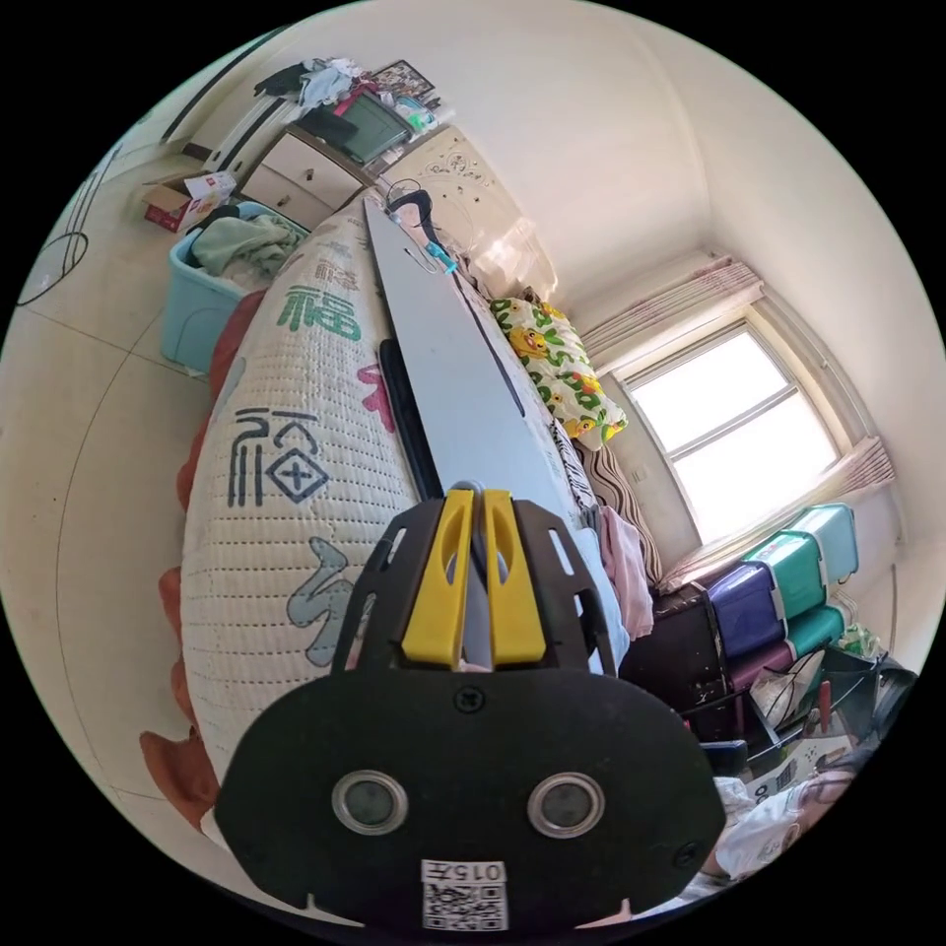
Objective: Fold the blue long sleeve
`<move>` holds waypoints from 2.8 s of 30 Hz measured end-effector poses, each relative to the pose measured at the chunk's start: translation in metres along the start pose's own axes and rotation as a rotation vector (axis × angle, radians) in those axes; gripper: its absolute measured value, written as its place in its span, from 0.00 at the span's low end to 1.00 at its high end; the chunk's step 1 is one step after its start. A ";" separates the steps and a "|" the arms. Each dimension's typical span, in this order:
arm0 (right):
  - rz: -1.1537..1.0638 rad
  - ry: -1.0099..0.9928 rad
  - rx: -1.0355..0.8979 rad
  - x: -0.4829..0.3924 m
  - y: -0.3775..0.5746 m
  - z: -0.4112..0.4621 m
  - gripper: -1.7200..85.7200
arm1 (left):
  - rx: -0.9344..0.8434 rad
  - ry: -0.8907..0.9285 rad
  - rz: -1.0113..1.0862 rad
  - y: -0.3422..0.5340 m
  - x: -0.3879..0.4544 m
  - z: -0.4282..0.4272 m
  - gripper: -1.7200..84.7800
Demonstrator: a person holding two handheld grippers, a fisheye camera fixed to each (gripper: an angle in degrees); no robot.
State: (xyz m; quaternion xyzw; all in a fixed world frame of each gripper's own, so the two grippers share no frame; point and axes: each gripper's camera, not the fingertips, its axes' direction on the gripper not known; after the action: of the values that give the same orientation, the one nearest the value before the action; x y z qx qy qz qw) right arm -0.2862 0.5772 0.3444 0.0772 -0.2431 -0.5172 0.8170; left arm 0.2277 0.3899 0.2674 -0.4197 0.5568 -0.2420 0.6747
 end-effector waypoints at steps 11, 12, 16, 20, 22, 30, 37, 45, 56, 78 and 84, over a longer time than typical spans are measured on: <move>0.057 0.038 0.042 0.005 -0.018 -0.032 0.02 | -0.022 -0.129 0.067 -0.025 0.049 -0.035 0.03; 0.077 0.032 0.049 0.007 -0.018 -0.035 0.02 | -0.040 -0.151 0.061 -0.028 0.052 -0.035 0.03; 0.101 -0.178 0.067 0.019 -0.010 -0.068 0.01 | -0.054 -0.177 0.063 -0.038 0.067 -0.046 0.02; 0.113 -0.114 0.122 0.030 -0.002 -0.117 0.01 | -0.057 -0.140 0.044 -0.051 0.078 -0.065 0.02; 0.111 -0.001 0.118 0.033 -0.004 -0.130 0.01 | -0.052 -0.117 0.031 -0.057 0.082 -0.075 0.02; 0.087 0.021 -0.076 0.047 -0.014 -0.147 0.01 | -0.059 -0.142 0.058 -0.091 0.131 -0.115 0.03; 0.274 0.084 0.141 0.105 0.032 -0.337 0.01 | -0.013 -0.387 0.144 -0.120 0.207 -0.192 0.05; 0.610 0.520 0.459 0.169 0.133 -0.529 0.02 | 0.103 -0.164 0.598 -0.132 0.447 -0.207 0.09; 0.848 0.168 0.396 0.321 0.184 -0.525 0.15 | -0.399 -0.166 0.796 -0.180 0.723 0.083 0.16; 0.771 0.223 0.395 0.329 0.201 -0.606 0.03 | -0.627 -0.735 0.911 -0.243 0.895 0.251 0.03; 0.862 0.205 0.448 0.327 0.235 -0.634 0.07 | -0.619 -0.711 0.913 -0.253 0.898 0.244 0.06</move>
State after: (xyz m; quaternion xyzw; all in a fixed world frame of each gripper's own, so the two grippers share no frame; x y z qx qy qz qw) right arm 0.3197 0.3159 -0.0142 0.1936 -0.2764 -0.0571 0.9396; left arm 0.7322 -0.3848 -0.0070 -0.3704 0.4658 0.3935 0.7007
